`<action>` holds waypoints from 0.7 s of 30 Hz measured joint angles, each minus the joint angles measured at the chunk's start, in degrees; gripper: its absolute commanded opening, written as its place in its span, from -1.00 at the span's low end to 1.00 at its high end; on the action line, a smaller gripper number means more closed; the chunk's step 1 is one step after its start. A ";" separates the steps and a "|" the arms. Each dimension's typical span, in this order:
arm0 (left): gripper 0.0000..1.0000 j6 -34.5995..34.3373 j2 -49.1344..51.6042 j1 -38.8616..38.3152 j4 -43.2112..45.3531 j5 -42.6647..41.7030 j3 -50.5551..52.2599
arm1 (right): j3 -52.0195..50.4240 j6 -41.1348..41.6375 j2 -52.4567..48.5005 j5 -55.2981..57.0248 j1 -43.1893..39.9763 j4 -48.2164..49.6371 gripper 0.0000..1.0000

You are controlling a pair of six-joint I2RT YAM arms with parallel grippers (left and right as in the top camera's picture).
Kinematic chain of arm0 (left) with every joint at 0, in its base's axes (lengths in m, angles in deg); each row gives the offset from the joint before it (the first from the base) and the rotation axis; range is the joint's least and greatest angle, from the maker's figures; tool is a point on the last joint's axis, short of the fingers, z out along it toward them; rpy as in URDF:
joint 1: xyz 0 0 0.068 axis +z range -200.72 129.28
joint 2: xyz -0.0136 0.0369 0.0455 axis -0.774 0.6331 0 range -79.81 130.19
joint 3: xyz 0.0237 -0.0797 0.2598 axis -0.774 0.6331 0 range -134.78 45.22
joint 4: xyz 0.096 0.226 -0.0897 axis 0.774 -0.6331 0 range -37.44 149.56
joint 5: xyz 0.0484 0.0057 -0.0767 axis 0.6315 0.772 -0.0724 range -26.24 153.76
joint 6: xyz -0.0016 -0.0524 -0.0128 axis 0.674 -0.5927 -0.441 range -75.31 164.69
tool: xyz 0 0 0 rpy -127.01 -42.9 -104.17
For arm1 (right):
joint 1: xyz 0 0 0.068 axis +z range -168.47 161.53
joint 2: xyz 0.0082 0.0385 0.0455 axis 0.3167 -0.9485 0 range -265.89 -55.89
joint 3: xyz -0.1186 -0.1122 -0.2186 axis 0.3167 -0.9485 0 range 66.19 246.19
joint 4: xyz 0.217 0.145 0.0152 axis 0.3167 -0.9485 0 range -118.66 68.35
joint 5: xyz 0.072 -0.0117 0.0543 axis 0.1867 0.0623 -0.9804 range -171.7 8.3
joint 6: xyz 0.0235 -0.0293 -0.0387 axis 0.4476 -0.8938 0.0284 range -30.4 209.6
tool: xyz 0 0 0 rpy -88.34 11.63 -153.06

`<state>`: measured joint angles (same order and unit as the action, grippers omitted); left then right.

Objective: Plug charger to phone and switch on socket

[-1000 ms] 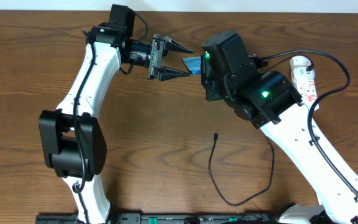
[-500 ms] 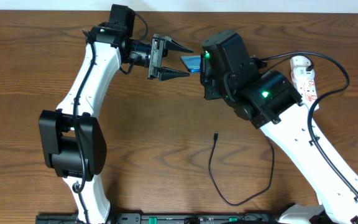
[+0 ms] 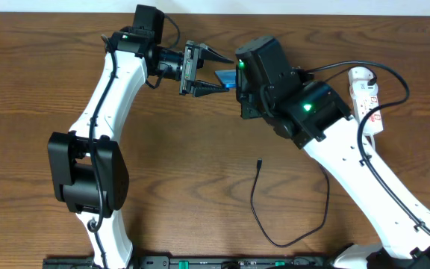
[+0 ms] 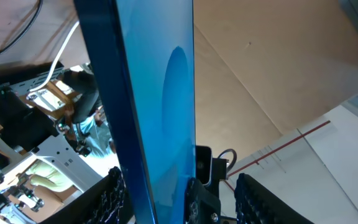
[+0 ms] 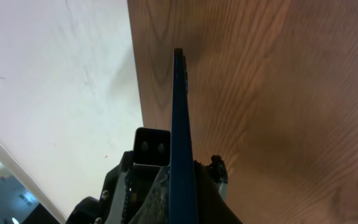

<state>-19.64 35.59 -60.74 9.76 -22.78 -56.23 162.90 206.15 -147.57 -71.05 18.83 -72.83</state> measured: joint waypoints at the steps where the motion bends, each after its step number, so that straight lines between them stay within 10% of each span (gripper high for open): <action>1: 0.14 0.00 0.00 0.00 0.00 0.13 0.00 | 0.00 0.02 -0.02 0.00 0.02 0.15 -0.97; 21: -0.73 -0.20 0.00 0.00 0.02 1.38 0.00 | 0.00 0.11 -0.04 0.09 1.05 1.46 -0.97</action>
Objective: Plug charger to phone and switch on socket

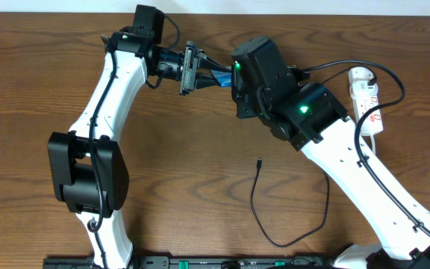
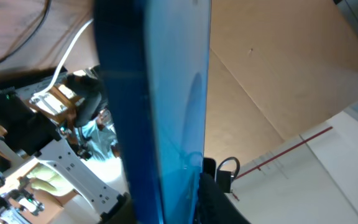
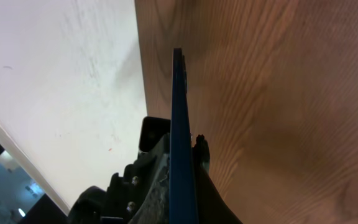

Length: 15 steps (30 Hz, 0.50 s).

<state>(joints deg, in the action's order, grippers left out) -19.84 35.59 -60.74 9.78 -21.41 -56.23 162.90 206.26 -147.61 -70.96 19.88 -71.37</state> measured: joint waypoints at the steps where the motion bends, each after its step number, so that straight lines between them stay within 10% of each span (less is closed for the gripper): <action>1: -0.78 0.02 0.00 0.00 -0.04 0.02 0.00 | 0.00 0.04 0.00 0.17 0.00 0.09 -0.97; 7: -0.85 -0.46 0.00 0.17 -0.07 -0.48 0.00 | 0.00 2.19 0.00 0.37 0.04 0.48 -0.94; 15: -0.86 -0.68 0.00 0.28 0.13 0.00 0.00 | -0.02 -3.58 -0.02 -0.28 0.63 3.32 -0.20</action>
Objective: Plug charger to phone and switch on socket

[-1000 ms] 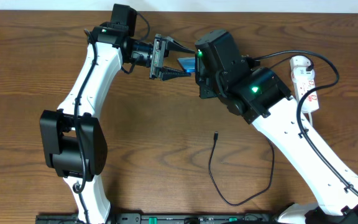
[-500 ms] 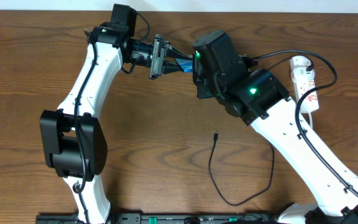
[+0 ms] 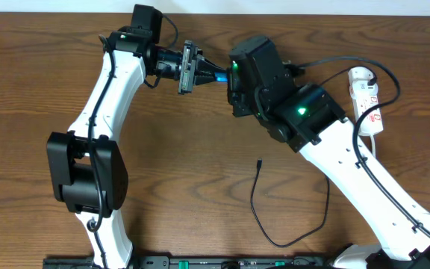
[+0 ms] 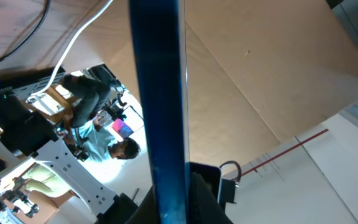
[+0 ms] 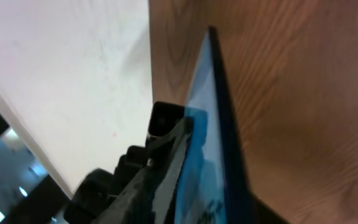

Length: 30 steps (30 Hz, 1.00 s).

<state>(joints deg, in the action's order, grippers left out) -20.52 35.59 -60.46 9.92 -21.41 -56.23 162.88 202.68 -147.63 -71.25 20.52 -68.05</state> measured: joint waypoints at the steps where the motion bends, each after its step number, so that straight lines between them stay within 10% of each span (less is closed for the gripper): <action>1: -0.85 0.00 0.00 0.02 0.00 0.02 0.00 | 0.00 -1.07 0.00 0.04 0.07 0.33 -0.07; 10: -0.86 1.07 0.00 -0.33 3.21 2.40 0.00 | 0.00 -14.10 0.63 -1.70 -3.45 1.22 0.93; 23: -0.86 18.47 0.00 -0.33 6.56 7.56 0.00 | 0.81 -61.96 10.14 -11.30 -25.62 -8.24 0.99; 30: -0.86 28.48 0.00 -0.61 2.36 13.14 0.00 | 0.76 -73.70 6.58 -6.16 -34.58 -19.96 0.99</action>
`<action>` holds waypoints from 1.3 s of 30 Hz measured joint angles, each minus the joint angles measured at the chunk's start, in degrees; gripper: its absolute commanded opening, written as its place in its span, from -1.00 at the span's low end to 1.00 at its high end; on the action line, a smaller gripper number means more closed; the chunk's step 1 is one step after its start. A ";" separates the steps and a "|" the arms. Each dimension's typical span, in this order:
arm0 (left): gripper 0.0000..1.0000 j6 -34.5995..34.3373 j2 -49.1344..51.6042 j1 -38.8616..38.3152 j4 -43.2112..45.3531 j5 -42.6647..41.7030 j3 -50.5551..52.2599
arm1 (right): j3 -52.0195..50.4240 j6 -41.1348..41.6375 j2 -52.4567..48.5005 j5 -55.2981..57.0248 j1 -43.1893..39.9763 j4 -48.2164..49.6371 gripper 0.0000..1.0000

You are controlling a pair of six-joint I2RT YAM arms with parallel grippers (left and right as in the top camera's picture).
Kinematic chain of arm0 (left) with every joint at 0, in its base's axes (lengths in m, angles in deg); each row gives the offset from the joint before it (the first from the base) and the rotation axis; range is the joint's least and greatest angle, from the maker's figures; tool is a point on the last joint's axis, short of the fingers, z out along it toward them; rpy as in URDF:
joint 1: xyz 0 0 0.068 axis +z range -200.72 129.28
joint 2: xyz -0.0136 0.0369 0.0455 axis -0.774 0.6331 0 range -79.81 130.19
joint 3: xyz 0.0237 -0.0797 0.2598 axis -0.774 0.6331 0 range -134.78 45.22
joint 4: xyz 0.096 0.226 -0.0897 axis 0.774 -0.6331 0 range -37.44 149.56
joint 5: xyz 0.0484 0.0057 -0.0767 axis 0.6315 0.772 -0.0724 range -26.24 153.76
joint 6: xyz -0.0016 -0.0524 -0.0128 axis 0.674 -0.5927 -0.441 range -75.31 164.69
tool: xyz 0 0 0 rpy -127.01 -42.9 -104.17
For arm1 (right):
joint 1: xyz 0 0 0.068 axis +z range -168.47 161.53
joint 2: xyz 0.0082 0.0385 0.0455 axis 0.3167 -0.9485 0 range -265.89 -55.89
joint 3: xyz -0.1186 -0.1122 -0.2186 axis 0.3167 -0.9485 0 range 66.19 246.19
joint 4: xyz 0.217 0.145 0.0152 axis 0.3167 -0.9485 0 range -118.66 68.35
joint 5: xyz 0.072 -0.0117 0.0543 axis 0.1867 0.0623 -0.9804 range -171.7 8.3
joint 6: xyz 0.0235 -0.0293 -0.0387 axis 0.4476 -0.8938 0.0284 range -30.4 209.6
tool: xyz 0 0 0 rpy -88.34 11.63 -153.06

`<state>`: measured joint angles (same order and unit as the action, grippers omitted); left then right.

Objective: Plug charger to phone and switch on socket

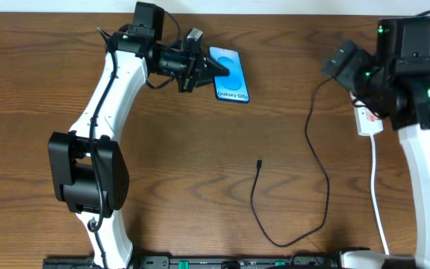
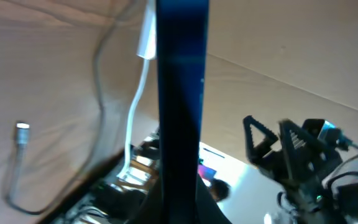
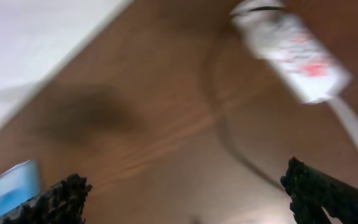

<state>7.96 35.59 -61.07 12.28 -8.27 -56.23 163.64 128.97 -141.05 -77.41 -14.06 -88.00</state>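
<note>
My left gripper (image 1: pixel 212 72) is shut on the left edge of a blue-screened phone (image 1: pixel 230 74), held screen-up over the table's back. In the left wrist view the phone (image 2: pixel 180 93) is a dark edge-on bar running out from between the jaws. The charger's black cable (image 1: pixel 316 149) runs from the white socket strip (image 1: pixel 367 119) to its loose plug (image 1: pixel 259 162) at mid-table. My right gripper (image 1: pixel 334 64) hovers at the far right beside the strip, open and empty (image 3: pixel 194 196). The strip (image 3: pixel 291 50) and the phone (image 3: pixel 8 190) show blurred there.
The cable loops toward the table's front edge (image 1: pixel 282 243). The strip's white lead (image 1: pixel 379 202) runs down the right side. The left wrist view shows the plug (image 2: pixel 22 126) and the strip (image 2: pixel 146 37) beyond the phone.
My right gripper has let go of the phone and moved from mid-table to the far right beside the socket strip, open. The left gripper alone holds the phone, now turned screen-up.
First my right gripper held the phone on edge at the back, with the left gripper open around its other end. The left gripper then shut on it, and both arms stayed at the phone. Now only the left holds it and the right is by the strip.
</note>
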 measured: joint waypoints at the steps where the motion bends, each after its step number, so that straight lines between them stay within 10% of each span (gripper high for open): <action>1: -0.85 1.01 0.00 -0.11 -1.20 1.60 0.00 | 0.00 -0.61 -0.68 1.22 -0.48 -0.72 0.99; 9: -0.86 9.57 0.00 -3.19 -8.87 16.68 0.02 | 0.00 -3.52 -9.92 4.83 -1.07 -6.14 0.99; 24: -0.85 15.58 0.00 -3.63 -12.00 41.11 0.07 | 0.00 -28.79 -26.29 -26.29 7.15 -10.08 0.86; 39: -0.86 9.49 0.00 -0.87 -16.98 62.53 0.07 | 0.00 -22.67 -29.33 -17.09 15.52 -7.56 0.89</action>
<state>17.45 35.59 -61.94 -4.71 54.26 -56.16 163.64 106.31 -170.39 -94.50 1.46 -95.56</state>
